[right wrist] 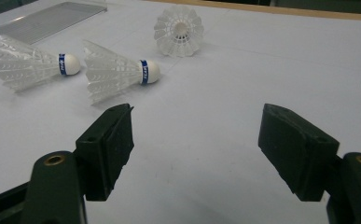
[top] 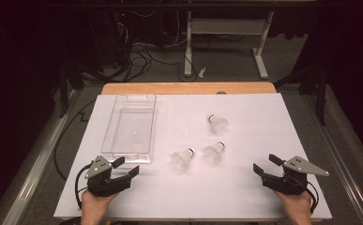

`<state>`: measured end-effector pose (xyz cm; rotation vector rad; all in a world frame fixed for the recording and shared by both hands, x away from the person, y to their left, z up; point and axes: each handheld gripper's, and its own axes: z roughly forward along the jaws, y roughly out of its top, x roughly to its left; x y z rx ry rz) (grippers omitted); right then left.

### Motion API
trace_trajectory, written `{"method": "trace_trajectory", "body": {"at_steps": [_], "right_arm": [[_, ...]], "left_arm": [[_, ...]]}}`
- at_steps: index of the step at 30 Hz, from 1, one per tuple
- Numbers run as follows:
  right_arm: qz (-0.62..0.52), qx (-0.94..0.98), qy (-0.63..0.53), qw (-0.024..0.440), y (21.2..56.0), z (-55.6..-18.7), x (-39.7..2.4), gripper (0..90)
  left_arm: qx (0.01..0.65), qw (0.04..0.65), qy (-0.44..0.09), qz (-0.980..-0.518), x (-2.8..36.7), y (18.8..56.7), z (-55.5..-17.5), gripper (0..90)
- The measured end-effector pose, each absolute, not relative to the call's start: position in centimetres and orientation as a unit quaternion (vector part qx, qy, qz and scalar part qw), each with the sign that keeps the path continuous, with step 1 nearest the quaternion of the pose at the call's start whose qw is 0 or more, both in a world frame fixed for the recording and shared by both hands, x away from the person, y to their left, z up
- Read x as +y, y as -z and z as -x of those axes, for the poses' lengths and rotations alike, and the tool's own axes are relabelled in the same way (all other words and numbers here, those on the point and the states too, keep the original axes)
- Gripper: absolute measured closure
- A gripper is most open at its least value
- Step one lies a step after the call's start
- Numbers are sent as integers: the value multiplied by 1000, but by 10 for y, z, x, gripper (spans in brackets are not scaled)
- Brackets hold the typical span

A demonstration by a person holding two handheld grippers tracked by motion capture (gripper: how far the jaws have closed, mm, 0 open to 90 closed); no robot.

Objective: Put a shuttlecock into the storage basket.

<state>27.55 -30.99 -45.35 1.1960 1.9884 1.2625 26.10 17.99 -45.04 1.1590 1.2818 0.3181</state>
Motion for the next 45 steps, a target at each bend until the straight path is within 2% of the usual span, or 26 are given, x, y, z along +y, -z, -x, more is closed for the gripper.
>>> {"method": "trace_trajectory", "body": {"at_steps": [45], "right_arm": [[-436, 735, -459, 244, 455, -276, -309, 273]], "left_arm": [[549, 647, -118, -516, 154, 440, -266, 338]]}}
